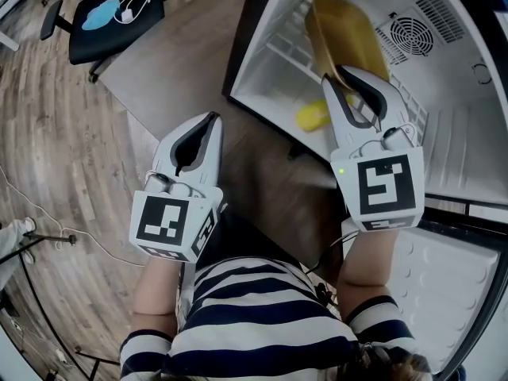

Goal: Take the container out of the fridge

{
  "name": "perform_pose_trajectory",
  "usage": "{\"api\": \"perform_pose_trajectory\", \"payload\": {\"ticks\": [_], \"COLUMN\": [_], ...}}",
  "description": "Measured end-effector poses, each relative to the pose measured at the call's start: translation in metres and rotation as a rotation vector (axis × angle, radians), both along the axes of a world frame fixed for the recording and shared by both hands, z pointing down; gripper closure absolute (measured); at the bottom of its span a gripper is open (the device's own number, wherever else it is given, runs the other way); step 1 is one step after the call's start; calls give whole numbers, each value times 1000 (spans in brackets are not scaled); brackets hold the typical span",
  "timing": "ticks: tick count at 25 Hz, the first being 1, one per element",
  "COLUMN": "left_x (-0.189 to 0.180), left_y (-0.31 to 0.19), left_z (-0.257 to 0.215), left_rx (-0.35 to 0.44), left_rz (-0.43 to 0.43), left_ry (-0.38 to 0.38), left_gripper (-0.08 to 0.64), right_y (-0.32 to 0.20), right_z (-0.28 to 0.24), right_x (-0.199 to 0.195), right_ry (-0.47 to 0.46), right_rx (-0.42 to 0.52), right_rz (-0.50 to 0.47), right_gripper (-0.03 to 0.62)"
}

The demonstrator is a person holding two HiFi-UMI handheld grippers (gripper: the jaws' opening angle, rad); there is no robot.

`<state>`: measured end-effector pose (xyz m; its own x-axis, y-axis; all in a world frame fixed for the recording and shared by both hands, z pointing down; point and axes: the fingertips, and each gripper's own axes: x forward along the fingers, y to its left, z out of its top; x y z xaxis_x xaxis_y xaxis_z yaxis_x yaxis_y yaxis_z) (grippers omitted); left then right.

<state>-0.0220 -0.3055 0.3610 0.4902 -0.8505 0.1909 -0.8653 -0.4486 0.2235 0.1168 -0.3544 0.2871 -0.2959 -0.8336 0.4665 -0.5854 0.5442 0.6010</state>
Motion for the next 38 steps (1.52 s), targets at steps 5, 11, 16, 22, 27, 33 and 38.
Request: {"api": "perform_pose_trajectory", "payload": {"ticks": [5, 11, 16, 22, 27, 33, 38], "left_x": [-8, -19, -34, -55, -72, -90, -101], "left_y": [9, 26, 42, 65, 85, 111, 130], "left_z": [-6, -14, -23, -32, -40, -44, -44], "left_rx": [13, 29, 42, 51, 63, 69, 65], "left_rz": [-8, -13, -30, -63, -92, -114, -124], "left_ry": [-6, -19, -29, -44, -55, -63, -77], "left_gripper": [560, 560, 560, 560, 560, 560, 560], "right_y": [6, 19, 34, 61, 87, 121, 148], "right_z": [0, -3, -11, -18, -22, -17, -8], "right_x": [-2, -5, -13, -25, -34, -47, -57], "right_ry": [15, 20, -1, -13, -32, -48, -63], "right_rx": [-3, 16, 42, 48, 53, 43, 17], "right_rz": [3, 11, 17, 8, 2, -11, -26], "right_gripper": [534, 540, 543, 543, 545, 547, 548]}}
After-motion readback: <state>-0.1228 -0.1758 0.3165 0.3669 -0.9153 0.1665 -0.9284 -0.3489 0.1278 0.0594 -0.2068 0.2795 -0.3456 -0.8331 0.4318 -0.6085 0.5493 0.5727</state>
